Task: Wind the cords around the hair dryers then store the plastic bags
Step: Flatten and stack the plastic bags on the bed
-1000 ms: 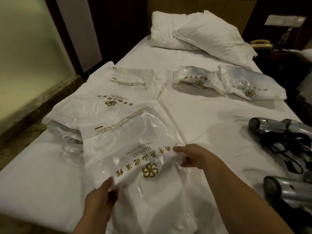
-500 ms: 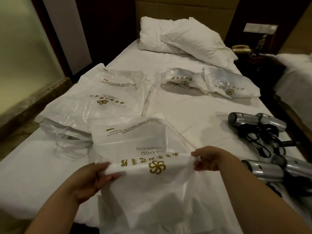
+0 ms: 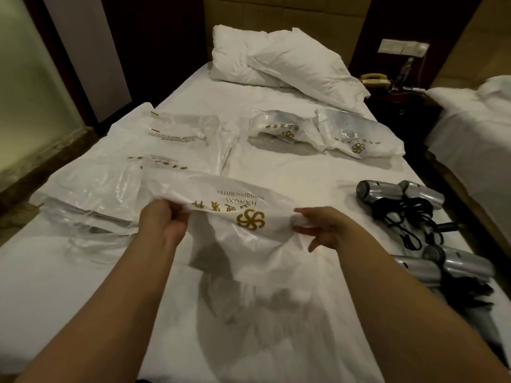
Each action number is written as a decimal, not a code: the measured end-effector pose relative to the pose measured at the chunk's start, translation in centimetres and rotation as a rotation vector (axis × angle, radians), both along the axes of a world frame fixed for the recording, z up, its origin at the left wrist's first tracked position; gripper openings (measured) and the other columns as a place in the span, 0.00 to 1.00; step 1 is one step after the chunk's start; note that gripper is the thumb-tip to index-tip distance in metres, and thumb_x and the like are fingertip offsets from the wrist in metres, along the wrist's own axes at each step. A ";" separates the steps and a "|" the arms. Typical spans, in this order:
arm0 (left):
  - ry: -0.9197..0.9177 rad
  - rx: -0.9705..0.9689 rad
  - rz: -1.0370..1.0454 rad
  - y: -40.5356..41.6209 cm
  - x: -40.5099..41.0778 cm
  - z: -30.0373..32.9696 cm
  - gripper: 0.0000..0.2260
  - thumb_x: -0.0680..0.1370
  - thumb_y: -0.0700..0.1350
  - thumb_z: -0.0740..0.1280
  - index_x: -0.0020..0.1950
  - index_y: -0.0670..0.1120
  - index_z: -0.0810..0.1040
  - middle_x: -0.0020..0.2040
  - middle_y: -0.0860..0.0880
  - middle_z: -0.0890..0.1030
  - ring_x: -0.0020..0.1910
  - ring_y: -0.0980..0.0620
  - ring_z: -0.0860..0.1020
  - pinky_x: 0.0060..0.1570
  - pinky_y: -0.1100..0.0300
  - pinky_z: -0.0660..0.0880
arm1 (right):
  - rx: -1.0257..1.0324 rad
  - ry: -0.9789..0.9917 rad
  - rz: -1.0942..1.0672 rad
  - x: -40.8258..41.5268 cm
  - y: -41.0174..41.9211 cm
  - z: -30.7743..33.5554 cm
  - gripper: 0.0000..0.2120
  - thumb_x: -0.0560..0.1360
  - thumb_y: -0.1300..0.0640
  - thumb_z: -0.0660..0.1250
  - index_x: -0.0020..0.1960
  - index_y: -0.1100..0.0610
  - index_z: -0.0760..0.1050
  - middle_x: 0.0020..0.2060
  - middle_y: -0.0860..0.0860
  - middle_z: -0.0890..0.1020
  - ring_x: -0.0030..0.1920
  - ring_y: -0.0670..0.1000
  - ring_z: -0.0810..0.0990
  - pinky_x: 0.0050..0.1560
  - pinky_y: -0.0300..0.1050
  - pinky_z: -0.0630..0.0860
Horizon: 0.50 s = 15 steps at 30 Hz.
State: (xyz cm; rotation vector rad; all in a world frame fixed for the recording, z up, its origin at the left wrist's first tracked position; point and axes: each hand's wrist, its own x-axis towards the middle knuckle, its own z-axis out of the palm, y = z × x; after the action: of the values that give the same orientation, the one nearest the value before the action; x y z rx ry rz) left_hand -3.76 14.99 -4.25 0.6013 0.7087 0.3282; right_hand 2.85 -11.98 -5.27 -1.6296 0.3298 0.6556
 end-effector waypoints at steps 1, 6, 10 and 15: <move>-0.044 -0.032 0.039 -0.2 0.5 0.2 0.15 0.76 0.28 0.56 0.50 0.44 0.78 0.46 0.44 0.80 0.43 0.48 0.79 0.46 0.52 0.80 | 0.078 -0.060 -0.074 0.1 0.3 0.0 0.05 0.77 0.65 0.62 0.43 0.60 0.74 0.41 0.55 0.78 0.37 0.52 0.79 0.28 0.46 0.71; -0.132 -0.074 0.085 -1.3 -0.2 -1.9 0.20 0.73 0.25 0.55 0.48 0.45 0.79 0.45 0.46 0.82 0.43 0.49 0.80 0.36 0.59 0.81 | 0.674 -0.229 -0.528 -1.5 1.5 -2.1 0.16 0.70 0.77 0.52 0.44 0.62 0.73 0.38 0.58 0.79 0.39 0.56 0.78 0.38 0.44 0.79; -0.053 0.032 -0.046 -3.1 -5.9 -7.0 0.11 0.69 0.33 0.68 0.46 0.47 0.81 0.41 0.49 0.85 0.37 0.55 0.83 0.37 0.62 0.81 | 0.764 -0.166 -0.631 -7.1 -0.2 -7.3 0.29 0.61 0.76 0.55 0.57 0.57 0.75 0.44 0.56 0.84 0.42 0.57 0.83 0.38 0.47 0.82; 0.455 0.303 -0.206 -2.2 -11.6 -13.7 0.12 0.76 0.27 0.57 0.49 0.35 0.79 0.40 0.40 0.78 0.35 0.51 0.80 0.36 0.61 0.77 | 0.240 -0.063 -0.535 -13.0 -3.0 -12.3 0.12 0.71 0.74 0.62 0.52 0.64 0.75 0.48 0.61 0.80 0.46 0.59 0.79 0.46 0.52 0.76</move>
State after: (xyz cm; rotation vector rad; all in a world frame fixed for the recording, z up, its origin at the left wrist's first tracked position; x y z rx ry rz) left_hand -15.34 12.82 -17.96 1.0487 1.0316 0.1039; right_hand -10.11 -14.96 -17.54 -1.2542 0.5910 0.2242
